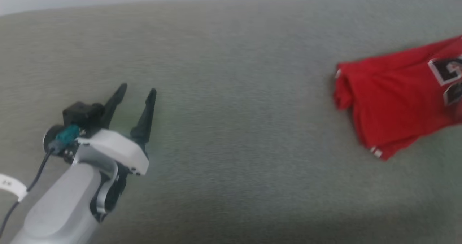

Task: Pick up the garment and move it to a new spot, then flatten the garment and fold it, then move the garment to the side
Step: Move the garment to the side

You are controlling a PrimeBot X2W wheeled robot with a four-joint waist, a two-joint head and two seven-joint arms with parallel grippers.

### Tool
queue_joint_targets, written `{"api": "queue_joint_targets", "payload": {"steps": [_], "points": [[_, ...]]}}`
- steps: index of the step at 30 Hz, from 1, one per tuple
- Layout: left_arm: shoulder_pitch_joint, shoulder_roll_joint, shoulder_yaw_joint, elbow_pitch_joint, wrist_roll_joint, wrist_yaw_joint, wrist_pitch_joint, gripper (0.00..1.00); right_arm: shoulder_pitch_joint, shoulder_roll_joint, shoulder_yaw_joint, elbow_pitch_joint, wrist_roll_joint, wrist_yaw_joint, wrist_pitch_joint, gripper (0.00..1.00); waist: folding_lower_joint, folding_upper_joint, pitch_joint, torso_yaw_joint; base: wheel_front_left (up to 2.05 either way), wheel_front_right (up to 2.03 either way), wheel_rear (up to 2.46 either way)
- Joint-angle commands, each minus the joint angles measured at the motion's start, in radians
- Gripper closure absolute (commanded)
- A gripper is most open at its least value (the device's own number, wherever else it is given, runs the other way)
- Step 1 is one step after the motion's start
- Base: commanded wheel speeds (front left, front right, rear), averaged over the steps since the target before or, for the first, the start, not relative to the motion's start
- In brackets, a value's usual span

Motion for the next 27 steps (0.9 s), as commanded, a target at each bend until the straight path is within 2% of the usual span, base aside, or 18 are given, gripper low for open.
{"api": "queue_joint_targets", "payload": {"steps": [1,8,13,19,27], "points": [[-0.024,-0.005,-0.004,0.005,0.009,-0.007,0.004,0.0,-0.027,-0.009,0.001,0.017,-0.012,-0.002,-0.019,1.0,0.0,0.0,0.051,-0.063,0.0,0.0,0.0],[-0.123,-0.026,-0.041,0.034,0.046,-0.032,0.027,0.0,-0.165,-0.042,0.021,0.161,-0.081,-0.002,-0.159,1.0,0.0,0.0,0.114,-0.147,0.0,0.0,0.0],[-0.185,-0.049,-0.068,0.062,0.067,-0.054,0.042,0.0,-0.246,-0.043,0.046,0.289,-0.139,-0.002,-0.258,1.0,0.0,0.0,0.149,-0.174,0.0,0.0,0.0],[-0.238,-0.066,-0.087,0.089,0.082,-0.074,0.048,0.0,-0.317,-0.004,0.071,0.454,-0.218,-0.002,-0.351,1.0,0.0,0.0,0.178,-0.174,0.0,0.0,0.0],[-0.271,-0.084,-0.099,0.119,0.08,-0.09,0.046,0.0,-0.381,0.066,0.072,0.68,-0.262,-0.002,-0.433,1.0,0.0,0.0,0.198,-0.139,0.0,0.0,0.0]]}}
